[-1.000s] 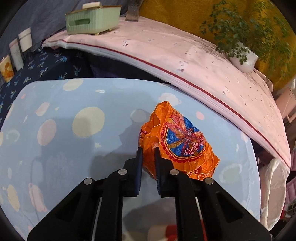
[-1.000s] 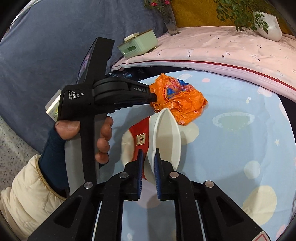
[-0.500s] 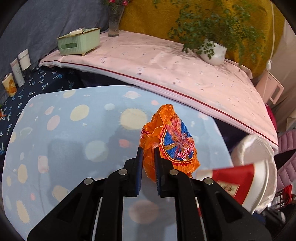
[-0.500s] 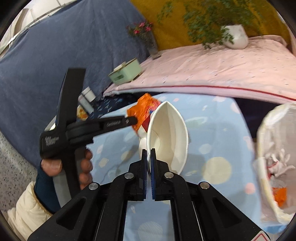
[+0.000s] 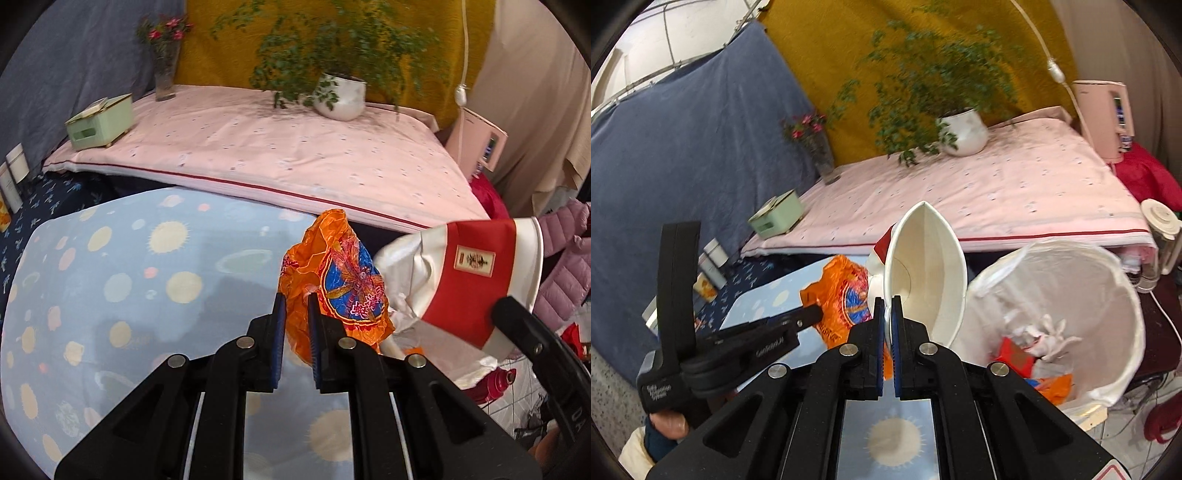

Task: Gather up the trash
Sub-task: 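Carry the cup and foil wrapper over the wastebasket with both grippers, then open the left gripper to drop the foil wrapper into the basket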

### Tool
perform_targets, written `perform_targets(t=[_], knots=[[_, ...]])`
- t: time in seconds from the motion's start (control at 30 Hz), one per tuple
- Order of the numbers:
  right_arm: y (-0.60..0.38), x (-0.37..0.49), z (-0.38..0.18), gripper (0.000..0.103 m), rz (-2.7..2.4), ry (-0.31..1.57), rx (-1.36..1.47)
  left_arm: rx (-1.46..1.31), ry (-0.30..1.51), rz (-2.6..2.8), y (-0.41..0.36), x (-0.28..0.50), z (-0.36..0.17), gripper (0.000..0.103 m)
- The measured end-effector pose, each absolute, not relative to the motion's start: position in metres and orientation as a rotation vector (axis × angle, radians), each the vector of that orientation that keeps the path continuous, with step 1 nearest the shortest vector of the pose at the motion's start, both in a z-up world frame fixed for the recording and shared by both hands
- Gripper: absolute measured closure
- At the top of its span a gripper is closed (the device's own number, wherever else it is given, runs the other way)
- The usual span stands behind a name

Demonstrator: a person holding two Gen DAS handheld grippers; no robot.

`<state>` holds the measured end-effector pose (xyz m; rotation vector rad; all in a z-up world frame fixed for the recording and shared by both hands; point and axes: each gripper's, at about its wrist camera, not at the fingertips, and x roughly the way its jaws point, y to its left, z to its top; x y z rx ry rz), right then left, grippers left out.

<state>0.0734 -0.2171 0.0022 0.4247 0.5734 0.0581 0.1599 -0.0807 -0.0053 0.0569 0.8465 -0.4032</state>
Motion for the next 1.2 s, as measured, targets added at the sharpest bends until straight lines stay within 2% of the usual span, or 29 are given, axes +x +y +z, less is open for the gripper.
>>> perform_targets(t=[0.63,1.2], knots=[[-0.312,0.023,-0.004,0.099,-0.099,0.521,0.5,0.161,0.842,-0.522,-0.18,0.108,-0.009,0.091],[-0.33,0.011,-0.014,0.099,-0.113,0.523,0.524,0.176,0.85,-0.532,-0.199,0.104,-0.013,0.091]])
